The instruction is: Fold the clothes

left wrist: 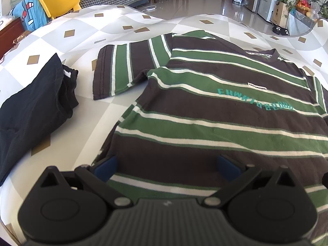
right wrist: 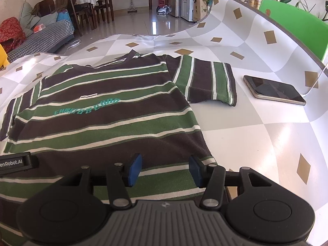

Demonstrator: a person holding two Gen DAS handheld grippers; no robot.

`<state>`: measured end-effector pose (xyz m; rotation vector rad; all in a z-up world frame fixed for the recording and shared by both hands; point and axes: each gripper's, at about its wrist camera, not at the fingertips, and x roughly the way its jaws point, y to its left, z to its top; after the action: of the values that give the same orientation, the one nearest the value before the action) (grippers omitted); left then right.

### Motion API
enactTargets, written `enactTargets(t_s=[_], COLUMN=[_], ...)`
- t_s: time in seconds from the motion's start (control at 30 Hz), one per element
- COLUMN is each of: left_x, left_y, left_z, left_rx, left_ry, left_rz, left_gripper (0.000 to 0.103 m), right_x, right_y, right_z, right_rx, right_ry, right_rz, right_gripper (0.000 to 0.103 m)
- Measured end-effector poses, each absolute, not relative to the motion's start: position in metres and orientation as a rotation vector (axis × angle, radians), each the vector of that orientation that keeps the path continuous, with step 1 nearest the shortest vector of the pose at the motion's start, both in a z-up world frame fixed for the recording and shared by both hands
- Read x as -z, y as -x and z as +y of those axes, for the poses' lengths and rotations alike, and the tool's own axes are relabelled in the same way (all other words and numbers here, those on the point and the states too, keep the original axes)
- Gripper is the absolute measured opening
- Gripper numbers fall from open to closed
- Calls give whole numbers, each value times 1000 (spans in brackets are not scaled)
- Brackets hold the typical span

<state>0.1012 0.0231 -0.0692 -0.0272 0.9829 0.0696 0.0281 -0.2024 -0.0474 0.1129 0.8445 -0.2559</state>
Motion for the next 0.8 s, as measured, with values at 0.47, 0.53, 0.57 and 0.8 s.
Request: enactTargets(t_s=[0.47,0.53,0.57,0.8], left_x=[34,28,26,10], left_y=[-84,-81,-81,-68], left_z=[13,13,13,12], left_rx=[-16,-8,-7,-14], left_ry=[13,22,17,-2], left_rz=[939,936,936,924], left_gripper=[103,103,103,103], right_x=[31,27,25,12], right_y=[-24,-23,-23,-20], right_z=[-216,-218,-218,-221], right_rx=[297,291,288,266], right_ry=[-183,-194,-193,-227], right_rz=[906,911,917,924], right_gripper=[49,49,49,49])
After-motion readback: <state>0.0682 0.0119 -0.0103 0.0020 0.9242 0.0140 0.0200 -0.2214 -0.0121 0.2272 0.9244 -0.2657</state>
